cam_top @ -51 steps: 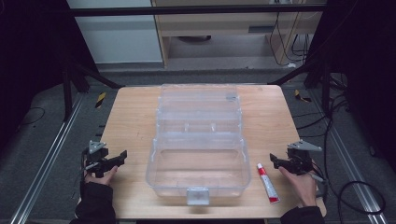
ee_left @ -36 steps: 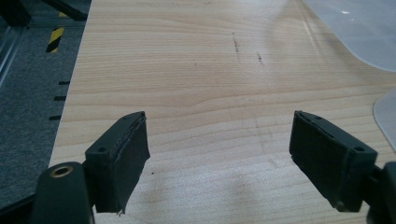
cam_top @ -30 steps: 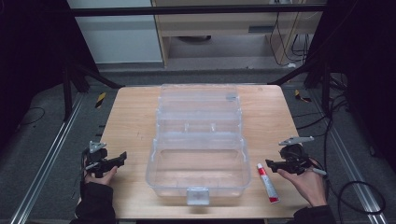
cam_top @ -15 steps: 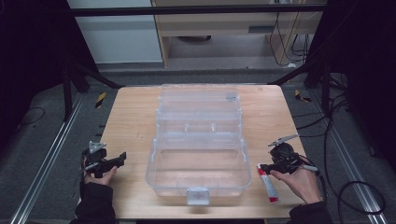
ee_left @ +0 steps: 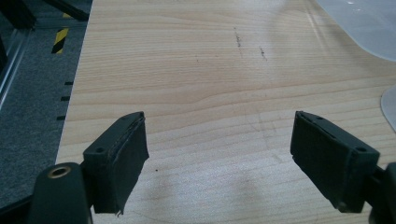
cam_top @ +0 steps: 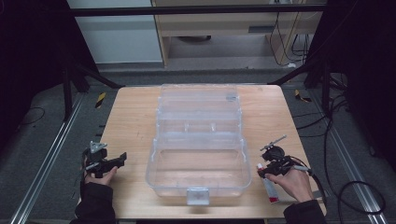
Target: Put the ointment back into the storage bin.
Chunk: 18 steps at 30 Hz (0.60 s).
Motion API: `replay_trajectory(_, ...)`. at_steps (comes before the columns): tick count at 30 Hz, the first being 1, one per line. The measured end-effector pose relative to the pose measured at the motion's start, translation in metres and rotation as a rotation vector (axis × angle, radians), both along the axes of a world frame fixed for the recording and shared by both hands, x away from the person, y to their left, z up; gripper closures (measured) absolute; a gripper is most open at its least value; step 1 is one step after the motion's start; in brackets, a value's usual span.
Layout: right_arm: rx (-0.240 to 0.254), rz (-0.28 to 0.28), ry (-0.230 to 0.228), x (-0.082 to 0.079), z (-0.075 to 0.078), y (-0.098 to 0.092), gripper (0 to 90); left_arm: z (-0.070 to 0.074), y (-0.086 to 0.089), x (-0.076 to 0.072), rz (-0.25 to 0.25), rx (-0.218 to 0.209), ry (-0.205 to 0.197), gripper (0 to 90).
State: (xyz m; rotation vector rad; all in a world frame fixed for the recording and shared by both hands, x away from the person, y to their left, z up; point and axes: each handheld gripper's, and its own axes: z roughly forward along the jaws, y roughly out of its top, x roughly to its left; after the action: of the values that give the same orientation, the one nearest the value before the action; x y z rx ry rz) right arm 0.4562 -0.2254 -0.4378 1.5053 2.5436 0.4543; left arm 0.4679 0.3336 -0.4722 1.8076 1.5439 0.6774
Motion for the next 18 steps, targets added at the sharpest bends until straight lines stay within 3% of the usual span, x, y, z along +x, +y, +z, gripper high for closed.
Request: replay_trajectory(18,-0.071,0.014,0.084,0.011,-0.019,0.005,62.3,0.000,0.000,0.000,-0.005,0.006,0.005,20.1)
